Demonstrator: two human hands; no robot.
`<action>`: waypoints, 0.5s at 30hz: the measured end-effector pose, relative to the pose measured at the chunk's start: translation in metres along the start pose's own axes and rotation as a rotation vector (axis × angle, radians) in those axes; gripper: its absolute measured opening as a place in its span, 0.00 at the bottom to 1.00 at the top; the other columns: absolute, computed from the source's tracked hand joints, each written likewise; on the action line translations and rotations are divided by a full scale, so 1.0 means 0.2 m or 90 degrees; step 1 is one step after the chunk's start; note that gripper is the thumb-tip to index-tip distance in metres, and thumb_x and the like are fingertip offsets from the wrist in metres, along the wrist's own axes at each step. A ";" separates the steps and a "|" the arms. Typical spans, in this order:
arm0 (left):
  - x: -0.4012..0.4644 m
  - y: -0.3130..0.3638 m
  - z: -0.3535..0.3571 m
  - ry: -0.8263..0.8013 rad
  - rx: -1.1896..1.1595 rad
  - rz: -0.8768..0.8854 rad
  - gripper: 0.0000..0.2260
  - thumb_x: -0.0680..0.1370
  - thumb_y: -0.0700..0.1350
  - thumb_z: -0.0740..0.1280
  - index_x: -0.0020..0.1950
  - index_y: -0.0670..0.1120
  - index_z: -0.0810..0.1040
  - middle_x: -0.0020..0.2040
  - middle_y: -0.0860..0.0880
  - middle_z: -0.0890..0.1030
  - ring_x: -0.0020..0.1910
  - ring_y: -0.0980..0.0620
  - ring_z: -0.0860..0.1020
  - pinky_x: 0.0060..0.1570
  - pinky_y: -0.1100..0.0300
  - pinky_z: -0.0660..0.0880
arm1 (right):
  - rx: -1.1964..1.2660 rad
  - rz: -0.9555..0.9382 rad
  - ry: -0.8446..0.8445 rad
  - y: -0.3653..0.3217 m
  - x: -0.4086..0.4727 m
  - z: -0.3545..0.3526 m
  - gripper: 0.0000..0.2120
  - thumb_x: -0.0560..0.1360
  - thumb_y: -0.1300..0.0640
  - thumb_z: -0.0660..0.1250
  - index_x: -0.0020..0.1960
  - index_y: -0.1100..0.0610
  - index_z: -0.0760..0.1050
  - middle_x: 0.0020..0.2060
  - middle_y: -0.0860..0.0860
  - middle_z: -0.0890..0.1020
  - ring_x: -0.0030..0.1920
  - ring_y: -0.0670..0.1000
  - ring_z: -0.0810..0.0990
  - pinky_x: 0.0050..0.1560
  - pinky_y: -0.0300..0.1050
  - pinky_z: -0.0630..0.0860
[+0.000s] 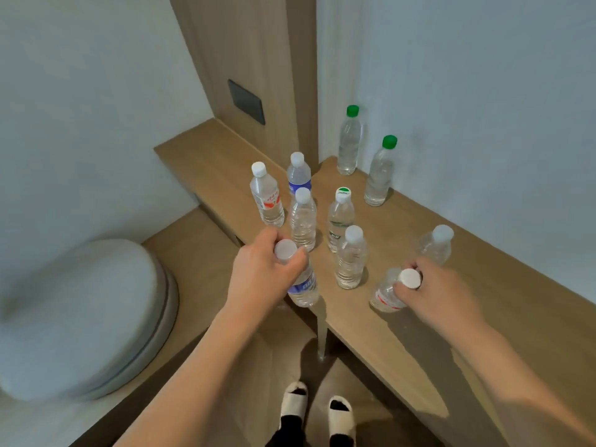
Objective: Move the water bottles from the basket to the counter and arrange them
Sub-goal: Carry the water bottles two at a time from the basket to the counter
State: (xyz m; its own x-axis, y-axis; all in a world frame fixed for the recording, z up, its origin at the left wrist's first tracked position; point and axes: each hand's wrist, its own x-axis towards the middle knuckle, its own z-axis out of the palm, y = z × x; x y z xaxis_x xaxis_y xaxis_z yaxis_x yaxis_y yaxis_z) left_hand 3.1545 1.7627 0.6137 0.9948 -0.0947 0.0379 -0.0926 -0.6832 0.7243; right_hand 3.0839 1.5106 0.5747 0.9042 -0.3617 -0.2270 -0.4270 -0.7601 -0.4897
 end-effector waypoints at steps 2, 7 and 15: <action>0.14 -0.03 0.06 -0.047 0.024 0.020 0.11 0.73 0.56 0.71 0.44 0.53 0.71 0.39 0.56 0.79 0.39 0.58 0.79 0.36 0.58 0.77 | 0.010 0.024 0.020 -0.02 0.06 0.03 0.07 0.74 0.49 0.68 0.46 0.49 0.71 0.38 0.47 0.79 0.38 0.50 0.77 0.31 0.45 0.68; 0.40 -0.08 0.24 -0.127 0.093 0.067 0.12 0.73 0.54 0.70 0.43 0.50 0.70 0.37 0.54 0.79 0.38 0.53 0.78 0.37 0.52 0.77 | 0.064 0.085 0.062 -0.06 0.19 0.09 0.04 0.74 0.51 0.67 0.45 0.50 0.72 0.39 0.49 0.79 0.40 0.54 0.78 0.35 0.46 0.69; 0.55 -0.15 0.39 -0.198 0.121 0.094 0.10 0.75 0.56 0.68 0.47 0.52 0.71 0.39 0.54 0.78 0.39 0.53 0.79 0.39 0.50 0.79 | 0.102 0.113 0.072 -0.06 0.27 0.11 0.08 0.73 0.52 0.68 0.48 0.53 0.71 0.39 0.49 0.78 0.40 0.53 0.76 0.38 0.47 0.69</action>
State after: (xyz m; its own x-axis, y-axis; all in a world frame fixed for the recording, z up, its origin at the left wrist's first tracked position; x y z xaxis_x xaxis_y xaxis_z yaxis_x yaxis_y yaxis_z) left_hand 3.2642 1.7175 0.5425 0.9128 -0.3961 -0.0992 -0.2686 -0.7655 0.5847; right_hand 3.1374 1.5128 0.5492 0.8056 -0.5459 -0.2303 -0.5642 -0.5882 -0.5794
